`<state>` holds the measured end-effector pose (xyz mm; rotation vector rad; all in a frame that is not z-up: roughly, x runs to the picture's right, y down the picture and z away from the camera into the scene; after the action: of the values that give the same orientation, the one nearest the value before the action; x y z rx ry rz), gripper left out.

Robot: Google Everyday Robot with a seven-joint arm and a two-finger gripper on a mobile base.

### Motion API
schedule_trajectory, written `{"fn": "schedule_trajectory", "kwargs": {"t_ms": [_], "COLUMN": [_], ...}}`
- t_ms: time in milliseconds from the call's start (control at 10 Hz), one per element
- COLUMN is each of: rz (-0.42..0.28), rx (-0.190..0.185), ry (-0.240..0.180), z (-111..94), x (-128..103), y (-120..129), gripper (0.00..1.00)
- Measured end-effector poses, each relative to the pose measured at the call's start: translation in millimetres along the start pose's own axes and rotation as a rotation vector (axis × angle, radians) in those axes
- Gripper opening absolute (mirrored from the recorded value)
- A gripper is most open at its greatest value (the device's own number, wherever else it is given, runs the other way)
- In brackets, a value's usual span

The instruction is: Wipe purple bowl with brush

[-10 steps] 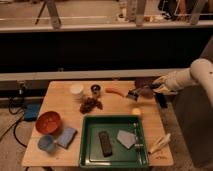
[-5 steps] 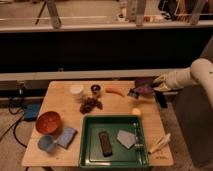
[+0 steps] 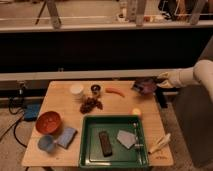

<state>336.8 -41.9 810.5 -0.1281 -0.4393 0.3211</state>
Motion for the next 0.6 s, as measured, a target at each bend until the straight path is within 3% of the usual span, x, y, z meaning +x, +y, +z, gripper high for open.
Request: {"fn": "schedule_trajectory", "kwargs": {"t_ms": [600], "rz": [0.051], "rx": [0.063], "ry": [0.066], "z": [-4], "x": [32], "y": [-28], "gripper": [0.00]}}
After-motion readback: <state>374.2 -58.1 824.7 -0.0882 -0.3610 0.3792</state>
